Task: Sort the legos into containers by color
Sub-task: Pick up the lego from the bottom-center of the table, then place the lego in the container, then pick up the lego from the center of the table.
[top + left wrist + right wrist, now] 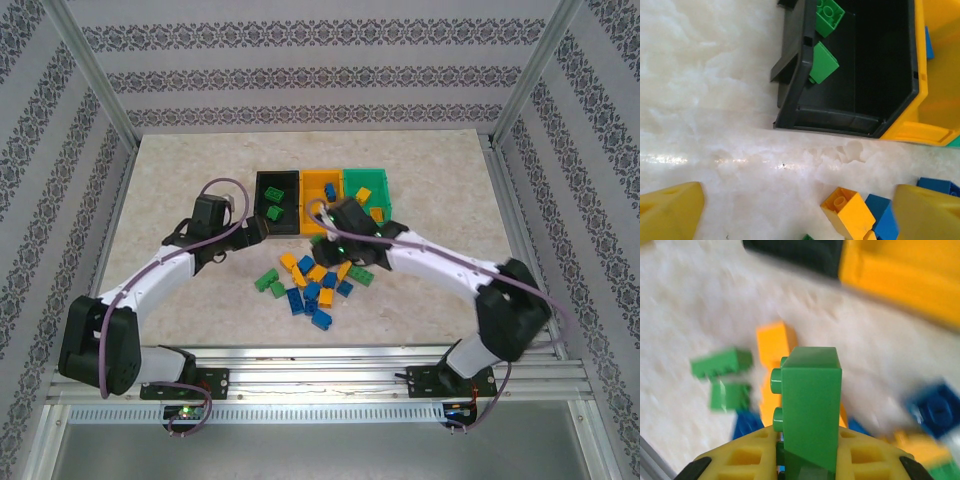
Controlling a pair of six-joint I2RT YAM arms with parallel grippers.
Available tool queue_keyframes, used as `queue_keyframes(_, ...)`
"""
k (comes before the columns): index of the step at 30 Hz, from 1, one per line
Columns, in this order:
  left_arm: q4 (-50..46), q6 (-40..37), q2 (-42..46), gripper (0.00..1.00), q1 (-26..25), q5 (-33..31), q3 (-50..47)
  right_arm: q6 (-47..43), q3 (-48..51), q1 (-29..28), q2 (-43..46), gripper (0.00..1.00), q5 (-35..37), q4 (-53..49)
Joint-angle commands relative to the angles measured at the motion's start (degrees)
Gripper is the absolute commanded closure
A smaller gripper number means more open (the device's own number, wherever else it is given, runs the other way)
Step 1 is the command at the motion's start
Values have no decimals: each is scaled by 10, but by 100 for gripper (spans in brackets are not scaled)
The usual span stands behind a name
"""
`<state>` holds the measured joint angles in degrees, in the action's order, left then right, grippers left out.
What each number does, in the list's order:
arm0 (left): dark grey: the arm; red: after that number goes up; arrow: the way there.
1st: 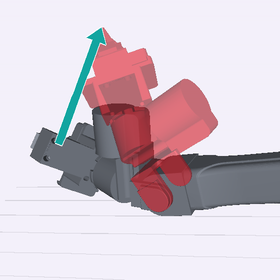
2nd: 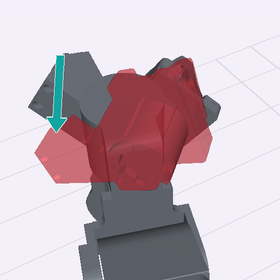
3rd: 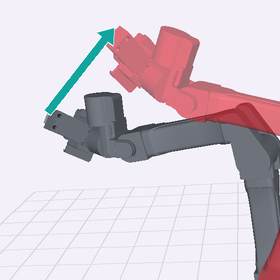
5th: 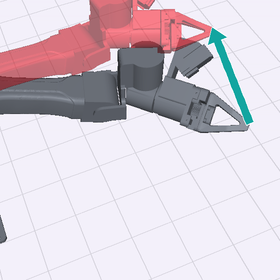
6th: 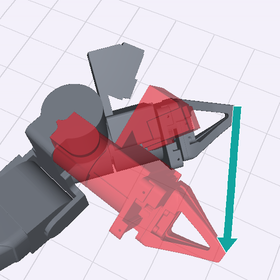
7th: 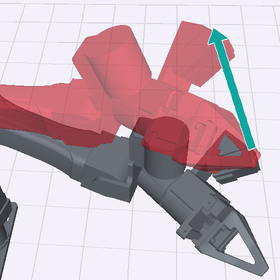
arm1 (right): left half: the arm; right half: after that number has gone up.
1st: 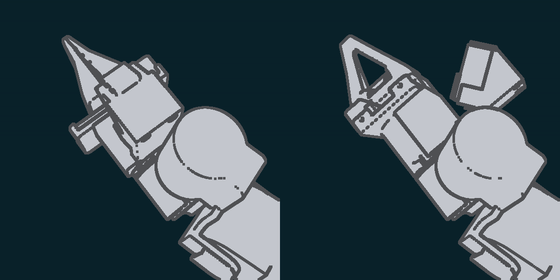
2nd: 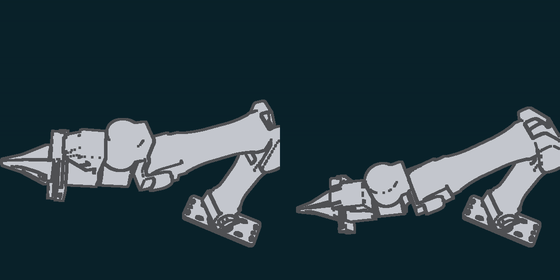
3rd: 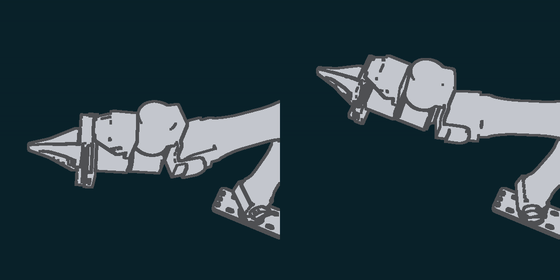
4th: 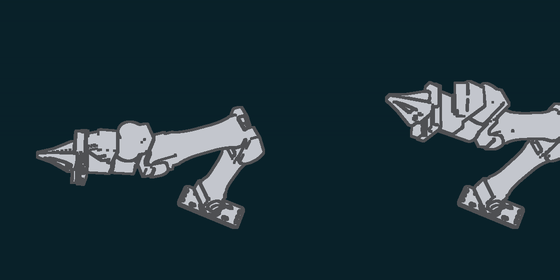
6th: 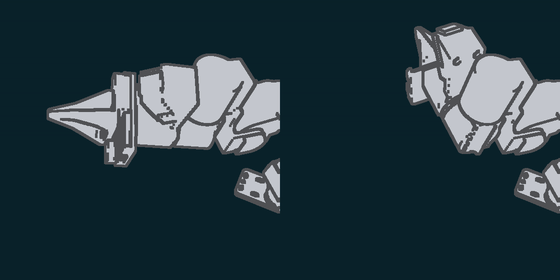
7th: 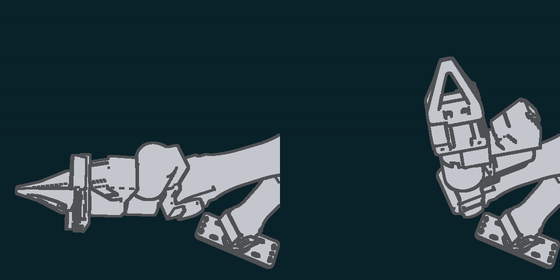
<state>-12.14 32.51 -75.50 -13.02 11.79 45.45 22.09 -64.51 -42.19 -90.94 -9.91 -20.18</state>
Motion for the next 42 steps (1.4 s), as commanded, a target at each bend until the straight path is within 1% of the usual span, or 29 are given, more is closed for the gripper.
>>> queue_keyframes(1, 31, 33, 38, 0, 9, 2, -27, -5, -101, 6, -80, 78, -21, 30)
queue_keyframes(4, 27, 53, 64, 0, 14, -6, -53, -4, -206, 13, -158, 77, -28, 13)
queue_keyframes(7, -1, 42, 78, 0, 23, -6, -58, -1, -300, 25, -224, 75, -37, -8)
queue_keyframes(8, -6, 38, 81, 0, 25, 0, -60, 0, -325, 27, -242, 72, -36, -14)
queue_keyframes(10, -17, 32, 86, 0, 35, 24, -63, -3, -375, 30, -272, 56, -31, -42)
queue_keyframes(12, -20, 26, 90, 0, 39, 38, -68, -5, -403, 31, -282, 50, -35, -57)
queue_keyframes(13, -13, 23, 90, 0, 40, 50, -73, -6, -401, 29, -279, 49, -35, -55)
queue_keyframes(15, -5, 16, 79, 4, 40, 86, -77, -8, -383, 27, -268, 49, -37, -44)
queue_keyframes(17, -12, 4, 61, 13, 38, 127, -70, -12, -355, 27, -254, 49, -38, -40)
queue_keyframes(19, -32, -14, 38, 16, 32, 156, -57, -15, -309, 26, -228, 49, -35, -29)
queue_keyframes(21, -71, -35, 20, 18, 20, 160, -39, -18, -262, 25, -195, 48, -27, -23)
queue_keyframes(23, -100, -53, 14, 21, 6, 152, -29, -17, -215, 24, -156, 48, -18, -14)
queue_keyframes(27, -103, -64, 12, 25, -25, 144, -35, -5, -114, 24, -83, 48, 4, 6)
queue_keyframes(31, -122, -87, -15, 28, -73, 119, -15, 3, -50, 25, -30, 47, 24, 16)
queue_keyframes(33, -137, -98, -35, 31, -91, 112, 2, 5, -26, 25, -11, 47, 37, 22)
queue_keyframes(37, -171, -108, -69, 32, -116, 38, 24, 5, 4, 29, 14, 47, 45, 31)
queue_keyframes(39, -188, -119, -86, 37, -124, 25, 43, 7, 13, 29, 22, 47, 48, 38)
queue_keyframes(42, -183, -121, -104, 39, -133, 18, 52, 7, 17, 29, 26, 47, 47, 41)
